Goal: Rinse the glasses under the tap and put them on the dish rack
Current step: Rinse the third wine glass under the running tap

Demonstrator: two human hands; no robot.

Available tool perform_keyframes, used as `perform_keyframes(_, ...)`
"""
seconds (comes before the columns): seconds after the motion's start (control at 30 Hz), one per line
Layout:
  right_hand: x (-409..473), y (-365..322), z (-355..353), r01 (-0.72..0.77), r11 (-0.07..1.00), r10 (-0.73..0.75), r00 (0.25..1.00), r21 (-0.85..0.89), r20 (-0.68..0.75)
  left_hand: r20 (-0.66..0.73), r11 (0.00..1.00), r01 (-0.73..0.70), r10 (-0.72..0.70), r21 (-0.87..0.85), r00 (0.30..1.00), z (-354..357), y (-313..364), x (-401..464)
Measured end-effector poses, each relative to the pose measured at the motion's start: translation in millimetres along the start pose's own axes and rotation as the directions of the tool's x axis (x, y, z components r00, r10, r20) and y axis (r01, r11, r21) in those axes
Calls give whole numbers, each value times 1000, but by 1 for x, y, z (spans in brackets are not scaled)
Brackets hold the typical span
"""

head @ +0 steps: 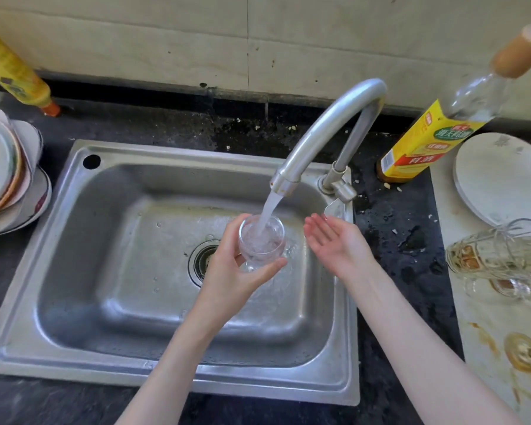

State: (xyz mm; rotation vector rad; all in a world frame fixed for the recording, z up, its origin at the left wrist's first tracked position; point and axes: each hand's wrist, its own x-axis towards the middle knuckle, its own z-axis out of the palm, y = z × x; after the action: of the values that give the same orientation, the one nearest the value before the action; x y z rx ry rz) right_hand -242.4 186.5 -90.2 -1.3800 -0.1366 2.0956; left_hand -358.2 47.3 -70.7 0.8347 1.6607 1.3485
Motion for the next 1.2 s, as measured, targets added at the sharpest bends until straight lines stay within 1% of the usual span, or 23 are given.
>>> perform_keyframes(0.1, -4, -2, 0, -35, 999, 35, 999, 38, -14, 5, 1000, 5, -5, 5, 1000, 2, 5, 0)
perform_keyframes(0.2, -8, -3, 2, -68, 997, 69, 997, 35, -26, 17, 1000, 7, -7, 5, 1000, 3, 10, 0)
perform_keyframes(0.37, -17, -16, 4, -79, 997, 79, 997, 19, -13, -1, 1000, 9, -9, -3, 1000, 1, 20, 0)
perform_keyframes(0.57, -28, -45, 13, -51, 999, 51, 999, 13, 1, -8, 1000, -16, 16, 14, 1000, 2, 31, 7)
perform_keyframes(0.77, -34, -68, 19, -89, 989, 88, 996, 117, 14, 19, 1000, -18, 18, 25, 1000, 6, 43, 11)
perform_keyframes(0.93, -35, -79, 18, -96, 986, 91, 995, 139, 41, 46, 998, -24, 21, 51, 999, 6, 45, 13)
perform_keyframes(1.0, -35, -75, 14, -65, 995, 61, 996, 78, 61, 27, 999, -33, 32, 43, 999, 7, 44, 13)
perform_keyframes(1.1, -35, -64, 2, 9, 988, 1, 998, -155, 68, -6, 997, -41, 41, 62, 999, 8, 42, 11)
perform_keyframes(1.13, -37, -57, -3, 4, 974, 10, 998, -225, 63, -13, 995, -43, 45, 86, 999, 7, 43, 9)
perform_keyframes(1.2, -45, -40, -11, -69, 925, 91, 995, -374, 42, -22, 986, -56, 60, 155, 998, 6, 42, 8)
